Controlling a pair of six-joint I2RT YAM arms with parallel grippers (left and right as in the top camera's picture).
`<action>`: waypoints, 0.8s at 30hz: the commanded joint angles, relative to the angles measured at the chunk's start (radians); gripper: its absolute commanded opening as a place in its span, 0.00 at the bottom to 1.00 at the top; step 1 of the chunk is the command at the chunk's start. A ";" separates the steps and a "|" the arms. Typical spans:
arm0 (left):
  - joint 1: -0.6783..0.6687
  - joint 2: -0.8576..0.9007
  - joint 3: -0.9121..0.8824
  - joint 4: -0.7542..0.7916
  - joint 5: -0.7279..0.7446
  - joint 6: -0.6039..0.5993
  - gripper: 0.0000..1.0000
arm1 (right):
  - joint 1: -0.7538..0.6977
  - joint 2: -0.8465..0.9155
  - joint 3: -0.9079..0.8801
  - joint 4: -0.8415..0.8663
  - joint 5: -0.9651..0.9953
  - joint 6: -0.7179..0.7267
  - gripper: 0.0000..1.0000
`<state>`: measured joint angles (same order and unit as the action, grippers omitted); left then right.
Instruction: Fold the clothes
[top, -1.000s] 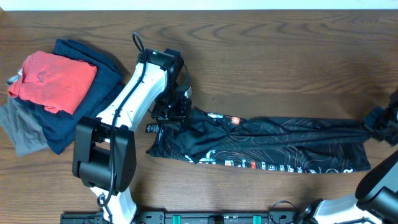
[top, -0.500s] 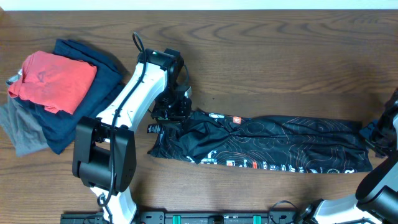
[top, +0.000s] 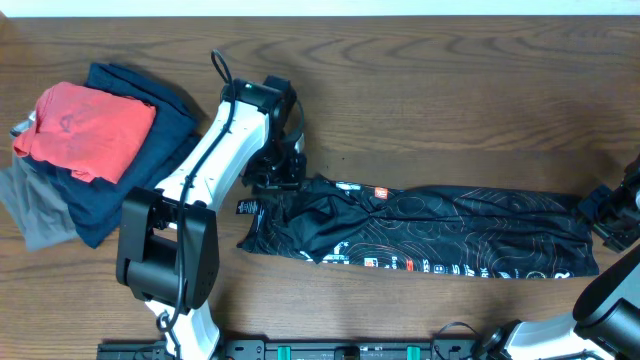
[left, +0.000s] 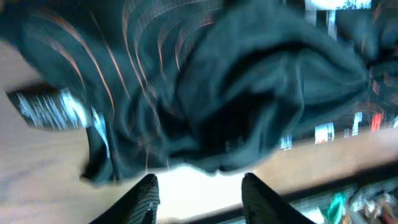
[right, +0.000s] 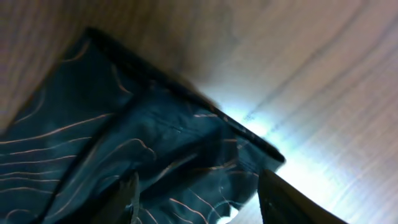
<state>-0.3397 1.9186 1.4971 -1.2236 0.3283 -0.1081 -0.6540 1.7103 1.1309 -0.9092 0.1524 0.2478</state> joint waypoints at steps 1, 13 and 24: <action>0.002 0.005 -0.058 0.064 -0.042 -0.043 0.47 | -0.007 -0.006 -0.034 0.024 -0.029 -0.029 0.64; 0.003 0.006 -0.166 0.249 -0.070 -0.055 0.48 | -0.007 -0.006 -0.099 0.091 -0.029 -0.028 0.65; 0.009 0.006 -0.212 0.298 -0.154 -0.127 0.49 | -0.007 -0.006 -0.233 0.243 -0.035 -0.063 0.70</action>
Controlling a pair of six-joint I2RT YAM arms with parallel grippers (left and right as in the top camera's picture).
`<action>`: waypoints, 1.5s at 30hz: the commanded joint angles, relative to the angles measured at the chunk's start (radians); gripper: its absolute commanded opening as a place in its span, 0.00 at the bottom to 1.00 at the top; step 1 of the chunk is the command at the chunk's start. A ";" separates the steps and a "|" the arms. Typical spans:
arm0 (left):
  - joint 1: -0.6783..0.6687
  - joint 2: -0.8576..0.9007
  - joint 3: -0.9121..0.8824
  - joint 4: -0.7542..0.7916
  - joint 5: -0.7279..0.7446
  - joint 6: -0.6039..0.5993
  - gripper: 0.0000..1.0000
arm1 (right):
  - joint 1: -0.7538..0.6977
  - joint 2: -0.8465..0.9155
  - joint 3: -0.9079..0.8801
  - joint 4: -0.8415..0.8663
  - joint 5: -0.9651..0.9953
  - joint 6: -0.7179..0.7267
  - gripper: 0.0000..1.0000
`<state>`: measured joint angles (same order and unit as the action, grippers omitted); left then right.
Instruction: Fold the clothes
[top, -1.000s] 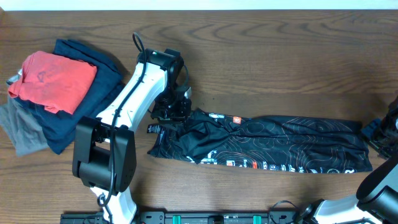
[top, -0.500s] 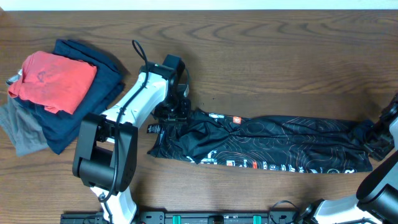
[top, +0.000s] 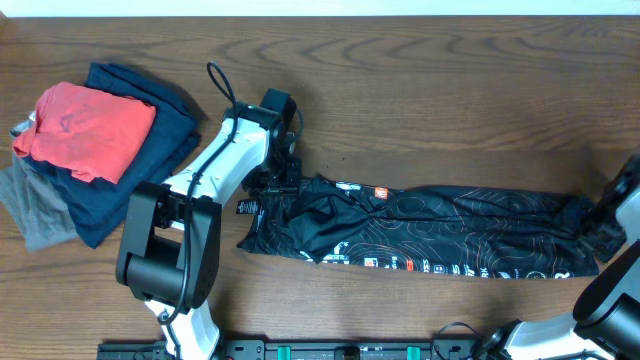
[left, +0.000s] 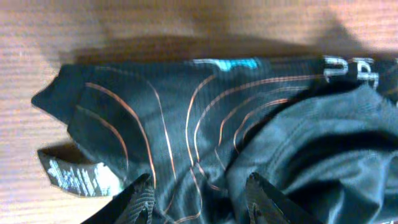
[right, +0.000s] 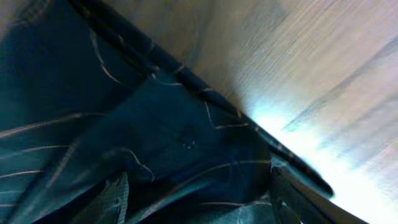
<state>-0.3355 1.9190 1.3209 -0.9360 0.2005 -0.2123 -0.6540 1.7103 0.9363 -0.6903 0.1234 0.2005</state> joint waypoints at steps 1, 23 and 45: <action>0.005 0.006 -0.050 0.023 -0.026 -0.023 0.50 | -0.007 -0.006 -0.050 0.037 -0.008 -0.015 0.70; 0.006 0.034 -0.227 0.621 -0.030 -0.027 0.45 | 0.021 -0.006 -0.109 0.314 -0.099 -0.014 0.12; 0.192 -0.022 -0.131 0.706 0.192 -0.043 0.59 | 0.092 -0.009 -0.073 0.454 -0.167 -0.022 0.61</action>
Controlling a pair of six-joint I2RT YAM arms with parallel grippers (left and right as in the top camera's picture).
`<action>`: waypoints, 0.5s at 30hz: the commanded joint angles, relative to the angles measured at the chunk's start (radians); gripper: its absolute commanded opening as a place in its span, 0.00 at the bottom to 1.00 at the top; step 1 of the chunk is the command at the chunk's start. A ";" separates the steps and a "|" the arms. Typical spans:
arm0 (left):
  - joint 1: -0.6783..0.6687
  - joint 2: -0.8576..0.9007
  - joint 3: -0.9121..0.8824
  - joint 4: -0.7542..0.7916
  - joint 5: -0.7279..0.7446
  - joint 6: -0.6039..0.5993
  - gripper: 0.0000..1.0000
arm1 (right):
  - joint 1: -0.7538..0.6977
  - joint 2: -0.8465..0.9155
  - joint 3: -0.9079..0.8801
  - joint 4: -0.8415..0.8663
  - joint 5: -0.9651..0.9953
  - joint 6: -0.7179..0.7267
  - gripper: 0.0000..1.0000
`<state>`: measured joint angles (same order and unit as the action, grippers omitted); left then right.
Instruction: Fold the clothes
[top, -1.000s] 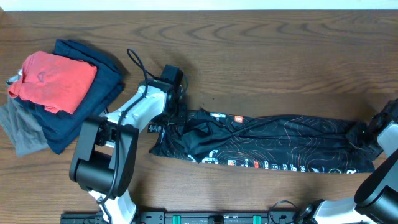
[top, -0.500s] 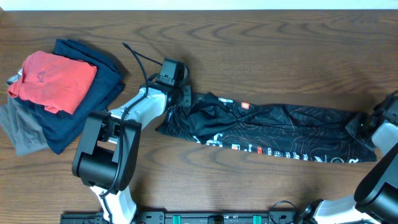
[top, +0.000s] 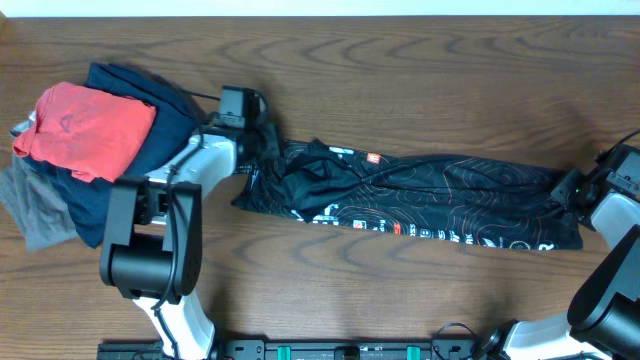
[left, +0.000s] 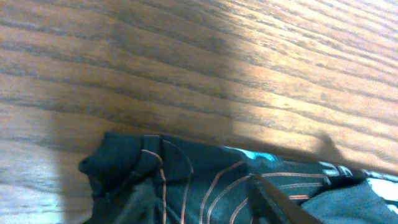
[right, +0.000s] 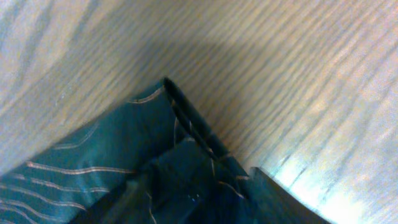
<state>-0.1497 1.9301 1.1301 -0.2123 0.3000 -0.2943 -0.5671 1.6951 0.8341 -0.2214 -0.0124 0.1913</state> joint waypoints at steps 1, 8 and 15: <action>0.006 -0.053 0.072 -0.027 0.093 0.050 0.67 | 0.005 0.004 0.036 -0.026 -0.034 -0.013 0.64; -0.038 -0.159 0.092 -0.060 0.093 0.049 0.75 | 0.005 -0.056 0.076 -0.107 -0.034 -0.013 0.75; -0.147 -0.071 0.082 -0.063 0.079 0.050 0.75 | 0.006 -0.126 0.076 -0.142 -0.035 -0.013 0.79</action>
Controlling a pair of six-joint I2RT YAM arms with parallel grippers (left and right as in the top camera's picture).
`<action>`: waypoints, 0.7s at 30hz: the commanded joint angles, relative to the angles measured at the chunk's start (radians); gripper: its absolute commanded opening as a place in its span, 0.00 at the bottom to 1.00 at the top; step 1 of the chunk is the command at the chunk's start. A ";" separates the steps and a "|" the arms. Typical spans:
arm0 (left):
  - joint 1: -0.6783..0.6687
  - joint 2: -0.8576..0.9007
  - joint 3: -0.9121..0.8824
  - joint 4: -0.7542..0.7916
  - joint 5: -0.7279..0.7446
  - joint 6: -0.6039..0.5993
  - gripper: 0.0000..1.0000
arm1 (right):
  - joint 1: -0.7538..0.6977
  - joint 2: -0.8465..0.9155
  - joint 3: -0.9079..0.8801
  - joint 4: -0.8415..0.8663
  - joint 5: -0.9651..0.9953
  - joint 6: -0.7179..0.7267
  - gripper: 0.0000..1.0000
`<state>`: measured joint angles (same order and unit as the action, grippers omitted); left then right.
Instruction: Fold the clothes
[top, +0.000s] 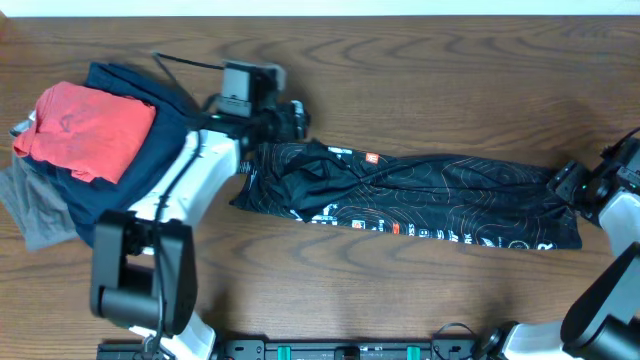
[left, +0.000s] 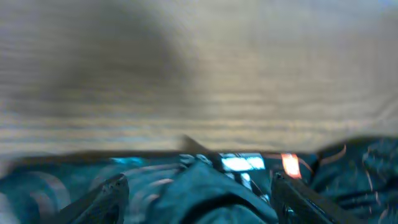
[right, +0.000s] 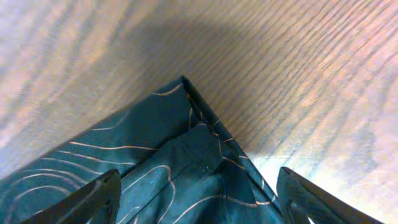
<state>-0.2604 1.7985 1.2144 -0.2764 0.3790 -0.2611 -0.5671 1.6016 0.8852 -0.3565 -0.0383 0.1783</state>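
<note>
A long dark garment (top: 420, 200) with thin contour lines lies stretched left to right across the table, bunched near its left end. My left gripper (top: 290, 120) hovers just past the garment's upper left edge. In the blurred left wrist view it (left: 199, 208) is open, with dark cloth (left: 205, 186) below the spread fingers. My right gripper (top: 567, 185) is at the garment's right end. It (right: 199, 199) is open over the cloth's corner (right: 186, 124), holding nothing.
A pile of clothes lies at the far left: a red shirt (top: 85, 130) on top of a navy piece (top: 160, 140), with a grey one (top: 35, 215) underneath. Bare wooden table (top: 450, 90) surrounds the garment. The right arm's base stands at the front right (top: 610, 320).
Both grippers' fingers stand wider apart now, off the cloth. The left gripper has moved right from the garment's left tip to its upper edge. The garment has not moved.
First the garment lay lower on the table, crumpled at its left end, with a gripper over each end. Then both grippers were down on the ends. Later the garment lay farther back and left, drawn out straighter. Now both grippers are open.
</note>
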 joint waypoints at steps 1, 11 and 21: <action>-0.048 0.078 -0.002 0.003 -0.016 0.016 0.75 | 0.006 -0.035 0.025 -0.009 -0.013 0.000 0.80; -0.090 0.214 -0.002 0.069 -0.104 0.012 0.73 | 0.006 -0.036 0.024 -0.035 -0.019 0.000 0.79; -0.090 0.214 -0.002 0.074 -0.103 0.013 0.31 | 0.010 -0.036 0.024 -0.037 -0.019 0.000 0.77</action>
<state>-0.3515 1.9945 1.2144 -0.2024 0.2871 -0.2562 -0.5671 1.5776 0.8902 -0.3923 -0.0532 0.1783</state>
